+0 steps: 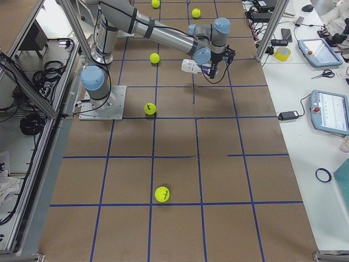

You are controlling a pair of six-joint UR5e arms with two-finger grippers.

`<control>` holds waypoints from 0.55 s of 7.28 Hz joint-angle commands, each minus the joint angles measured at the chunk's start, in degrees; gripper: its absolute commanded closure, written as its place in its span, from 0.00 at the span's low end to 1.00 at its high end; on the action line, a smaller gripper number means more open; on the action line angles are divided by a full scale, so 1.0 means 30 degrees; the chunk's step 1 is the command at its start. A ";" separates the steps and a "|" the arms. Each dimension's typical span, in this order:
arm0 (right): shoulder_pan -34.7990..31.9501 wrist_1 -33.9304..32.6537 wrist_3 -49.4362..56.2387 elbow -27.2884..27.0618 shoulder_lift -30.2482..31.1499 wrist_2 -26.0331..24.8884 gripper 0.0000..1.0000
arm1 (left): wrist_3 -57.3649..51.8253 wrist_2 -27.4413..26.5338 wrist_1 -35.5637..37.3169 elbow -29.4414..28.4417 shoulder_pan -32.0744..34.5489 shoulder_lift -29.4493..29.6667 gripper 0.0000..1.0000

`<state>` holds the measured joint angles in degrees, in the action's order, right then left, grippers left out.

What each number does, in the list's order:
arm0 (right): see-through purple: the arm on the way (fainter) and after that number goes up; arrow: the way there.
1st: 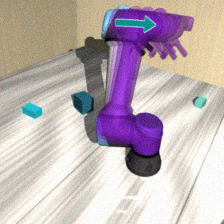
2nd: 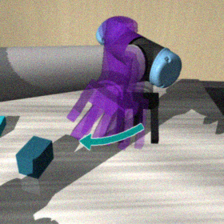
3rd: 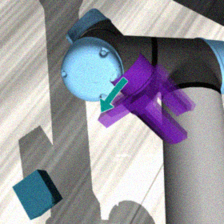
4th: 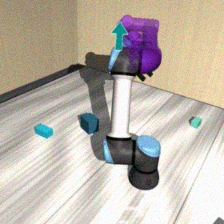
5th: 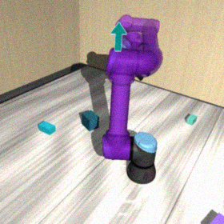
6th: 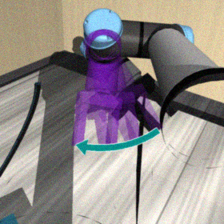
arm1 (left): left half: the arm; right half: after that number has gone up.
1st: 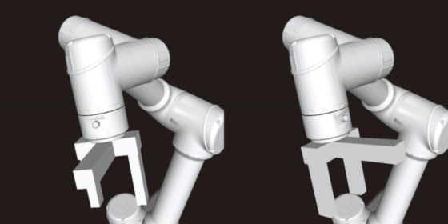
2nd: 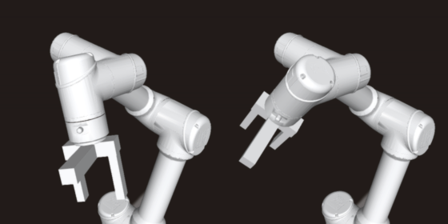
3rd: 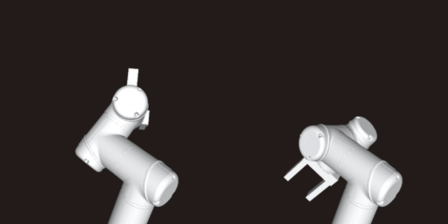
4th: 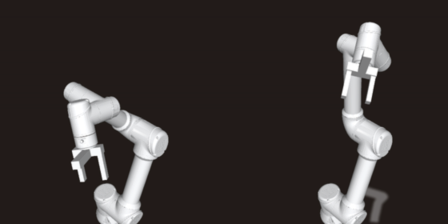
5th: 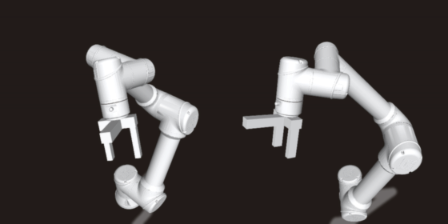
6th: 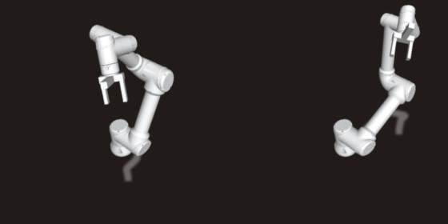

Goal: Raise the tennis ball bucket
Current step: 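Carry the can toward the table center and tilt it sideways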

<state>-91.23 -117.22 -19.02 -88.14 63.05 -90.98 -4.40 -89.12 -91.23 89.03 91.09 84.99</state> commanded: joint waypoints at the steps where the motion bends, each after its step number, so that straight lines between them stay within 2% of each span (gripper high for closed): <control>1: -0.1892 -0.0241 0.0792 0.0226 -0.0244 0.0324 0.39 | 0.0003 0.0000 0.0000 0.0001 -0.0011 0.0000 0.00; 3: -0.3855 -0.0330 0.4880 0.0257 -0.0100 0.0182 0.39 | 0.0003 0.0000 0.0000 0.0001 0.0018 0.0000 0.00; 4: -0.4330 -0.0912 0.7919 0.0345 0.0219 -0.0022 0.34 | -0.0026 -0.0029 -0.0029 0.0001 -0.0010 -0.0029 0.00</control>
<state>-101.63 -118.48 -4.98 -87.36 62.98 -90.48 -4.41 -89.14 -91.25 89.03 91.08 84.97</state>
